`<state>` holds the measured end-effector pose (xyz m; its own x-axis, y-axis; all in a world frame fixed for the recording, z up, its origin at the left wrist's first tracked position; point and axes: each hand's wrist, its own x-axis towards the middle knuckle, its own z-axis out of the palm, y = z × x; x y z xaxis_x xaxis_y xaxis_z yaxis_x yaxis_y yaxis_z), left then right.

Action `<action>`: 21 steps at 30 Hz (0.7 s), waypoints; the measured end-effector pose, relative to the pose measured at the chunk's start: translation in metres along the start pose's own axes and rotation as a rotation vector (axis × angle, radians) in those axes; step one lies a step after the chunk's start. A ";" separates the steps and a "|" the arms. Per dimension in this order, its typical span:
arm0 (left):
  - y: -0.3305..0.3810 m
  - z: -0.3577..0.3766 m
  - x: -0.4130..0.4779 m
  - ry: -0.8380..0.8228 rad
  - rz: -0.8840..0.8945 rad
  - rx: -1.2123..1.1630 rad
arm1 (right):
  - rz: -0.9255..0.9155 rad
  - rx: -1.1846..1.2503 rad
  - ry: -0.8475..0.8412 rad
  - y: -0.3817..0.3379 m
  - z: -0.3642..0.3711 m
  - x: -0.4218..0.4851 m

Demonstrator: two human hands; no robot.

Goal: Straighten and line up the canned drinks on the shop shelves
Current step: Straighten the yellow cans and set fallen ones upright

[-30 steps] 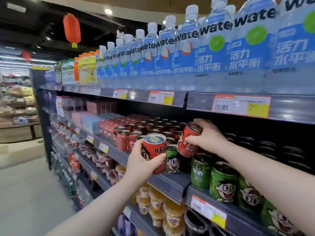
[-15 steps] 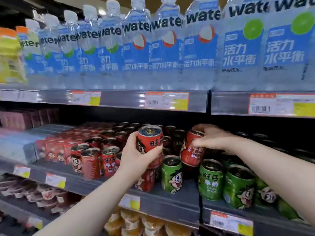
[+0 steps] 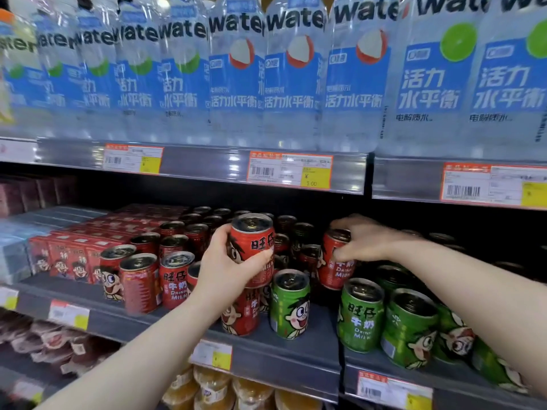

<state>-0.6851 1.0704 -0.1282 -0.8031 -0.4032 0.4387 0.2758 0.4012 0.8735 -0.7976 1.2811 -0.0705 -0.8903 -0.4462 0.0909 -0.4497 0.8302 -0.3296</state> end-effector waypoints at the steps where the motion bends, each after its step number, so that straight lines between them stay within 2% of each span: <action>1: 0.000 0.001 0.000 0.005 0.000 0.001 | 0.003 0.003 -0.016 0.001 0.003 0.002; 4: 0.002 0.006 0.000 0.012 -0.001 0.006 | -0.026 0.019 -0.080 0.000 0.022 0.005; 8: 0.005 0.009 0.000 0.025 0.010 0.021 | -0.077 -0.085 -0.157 -0.007 0.043 0.017; 12: 0.005 0.010 0.000 0.039 0.015 0.024 | -0.164 -0.093 -0.075 -0.011 0.054 0.032; 16: 0.002 0.008 -0.004 0.069 0.005 0.032 | -0.242 -0.084 -0.092 -0.009 0.053 0.032; 19: 0.000 0.007 -0.005 0.098 0.000 0.031 | -0.299 -0.029 0.036 -0.017 0.041 0.023; 21: -0.001 0.006 -0.006 0.117 0.000 0.037 | -0.335 -0.055 -0.050 -0.029 0.040 0.013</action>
<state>-0.6839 1.0776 -0.1331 -0.7352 -0.4960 0.4620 0.2539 0.4305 0.8661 -0.7933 1.2381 -0.0977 -0.6888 -0.7115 0.1390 -0.7206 0.6513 -0.2376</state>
